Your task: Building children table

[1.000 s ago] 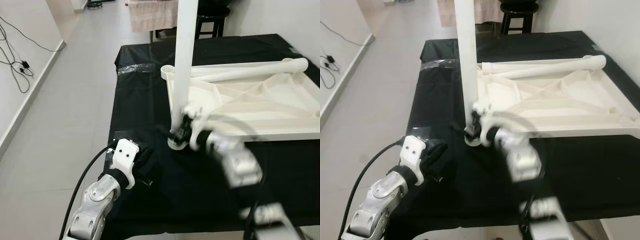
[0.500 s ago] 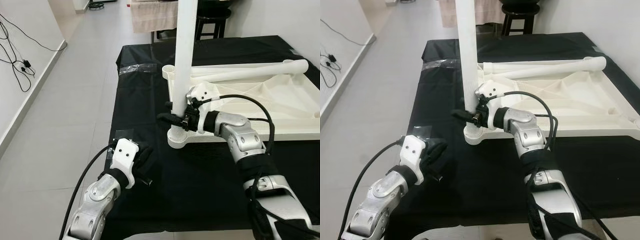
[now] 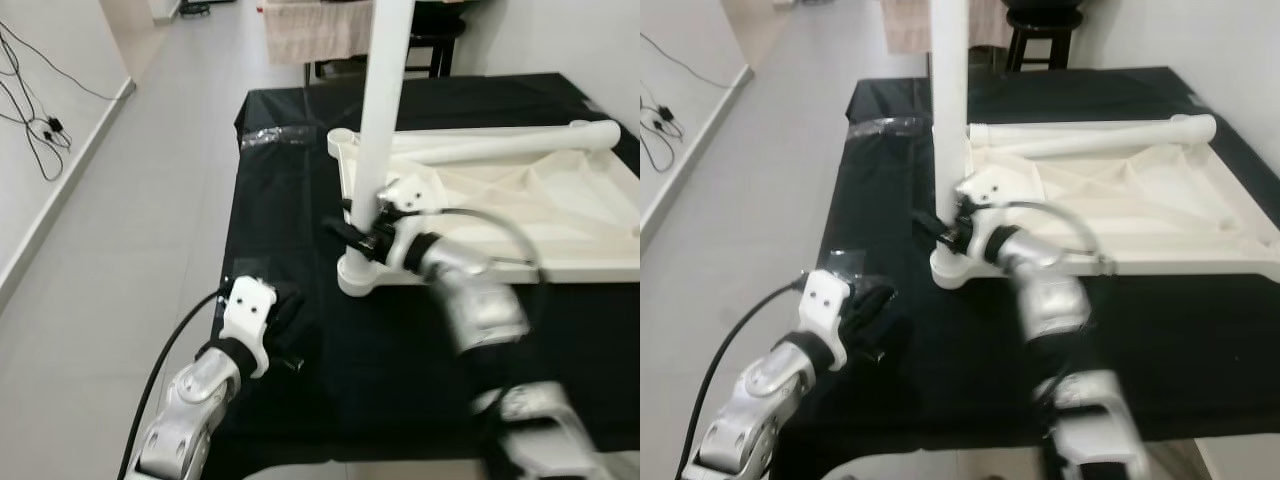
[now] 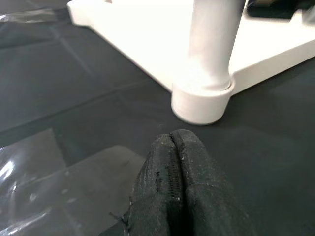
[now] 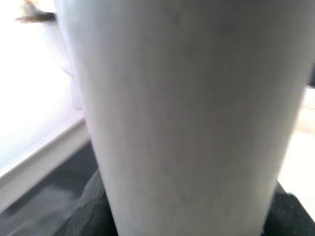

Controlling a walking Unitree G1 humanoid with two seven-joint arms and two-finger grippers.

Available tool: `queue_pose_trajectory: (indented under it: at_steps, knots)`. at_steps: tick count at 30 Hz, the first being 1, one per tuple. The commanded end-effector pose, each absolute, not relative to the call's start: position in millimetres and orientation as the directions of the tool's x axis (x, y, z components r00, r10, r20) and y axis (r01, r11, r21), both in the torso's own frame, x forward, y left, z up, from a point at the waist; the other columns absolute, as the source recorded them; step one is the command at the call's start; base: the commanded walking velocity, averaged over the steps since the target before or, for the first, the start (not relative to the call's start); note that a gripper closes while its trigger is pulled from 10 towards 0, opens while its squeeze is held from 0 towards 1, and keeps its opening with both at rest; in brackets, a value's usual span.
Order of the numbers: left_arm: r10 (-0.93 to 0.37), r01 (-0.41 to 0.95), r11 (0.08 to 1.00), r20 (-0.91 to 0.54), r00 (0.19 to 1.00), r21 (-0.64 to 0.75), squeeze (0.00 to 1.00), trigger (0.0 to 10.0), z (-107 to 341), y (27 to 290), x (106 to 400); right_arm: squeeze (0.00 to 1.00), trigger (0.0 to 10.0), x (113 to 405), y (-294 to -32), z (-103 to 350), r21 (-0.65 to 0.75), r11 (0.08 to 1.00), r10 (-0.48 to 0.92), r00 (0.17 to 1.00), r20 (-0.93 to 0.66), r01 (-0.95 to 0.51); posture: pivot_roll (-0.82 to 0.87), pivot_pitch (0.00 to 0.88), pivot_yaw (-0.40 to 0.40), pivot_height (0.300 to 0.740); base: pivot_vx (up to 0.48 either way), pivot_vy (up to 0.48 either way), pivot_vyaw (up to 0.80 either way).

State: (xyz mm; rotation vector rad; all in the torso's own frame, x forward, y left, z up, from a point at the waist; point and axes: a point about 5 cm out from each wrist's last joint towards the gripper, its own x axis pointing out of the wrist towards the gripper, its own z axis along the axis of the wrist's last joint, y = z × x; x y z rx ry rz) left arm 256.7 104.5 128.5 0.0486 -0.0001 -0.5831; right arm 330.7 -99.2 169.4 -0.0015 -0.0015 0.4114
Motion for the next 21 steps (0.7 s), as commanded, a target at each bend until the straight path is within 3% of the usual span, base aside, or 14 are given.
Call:
queue_pose_trajectory:
  at_steps: [1,8,9,10,11,15,16,21]
  knots:
    - [-0.546,0.547,0.836,-0.034,0.837,0.043,0.0,10.0,126,109,255,0.0,0.0,307,-89,131,-0.035,0.913,0.391,0.898,-0.2,-0.406,0.01,0.136,0.022,0.74,0.0,0.0,0.0]
    - [-0.549,0.55,0.834,-0.037,0.835,0.043,0.0,10.0,125,109,257,0.0,0.0,327,-97,138,0.015,0.908,0.415,0.891,-0.186,-0.42,0.02,0.132,0.006,0.74,0.0,0.0,0.0]
    - [-0.545,0.546,0.837,-0.035,0.838,0.047,0.0,10.0,126,110,257,0.0,2.4,325,-95,136,0.013,0.898,0.435,0.881,-0.187,-0.44,0.02,0.135,0.012,0.74,0.0,0.0,0.0]
    - [-0.545,0.546,0.837,-0.035,0.838,0.047,0.0,10.0,126,110,257,0.0,2.4,325,-95,136,0.013,0.898,0.435,0.881,-0.187,-0.44,0.02,0.135,0.012,0.74,0.0,0.0,0.0]
    - [-0.538,0.539,0.841,-0.032,0.842,0.049,0.0,10.0,126,110,257,0.0,10.0,323,-93,135,0.019,0.891,0.449,0.875,-0.183,-0.453,0.01,0.136,0.014,0.74,0.0,0.0,0.0]
    - [-0.535,0.536,0.843,-0.032,0.844,0.046,0.0,10.0,126,110,257,0.0,10.0,314,-91,142,0.022,0.894,0.445,0.881,-0.162,-0.447,0.01,0.135,0.017,0.74,0.0,0.0,0.0]
    - [-0.54,0.541,0.84,-0.034,0.841,0.044,0.0,10.0,126,110,258,1.0,10.0,310,-95,145,0.027,0.901,0.432,0.889,-0.153,-0.433,0.0,0.133,0.017,0.74,0.0,0.0,0.0]
    - [-0.548,0.55,0.834,-0.036,0.835,0.042,0.0,10.0,126,110,258,1.0,10.0,305,-111,152,0.086,0.903,0.429,0.897,-0.107,-0.421,-0.01,0.131,0.017,0.74,0.0,0.0,0.0]
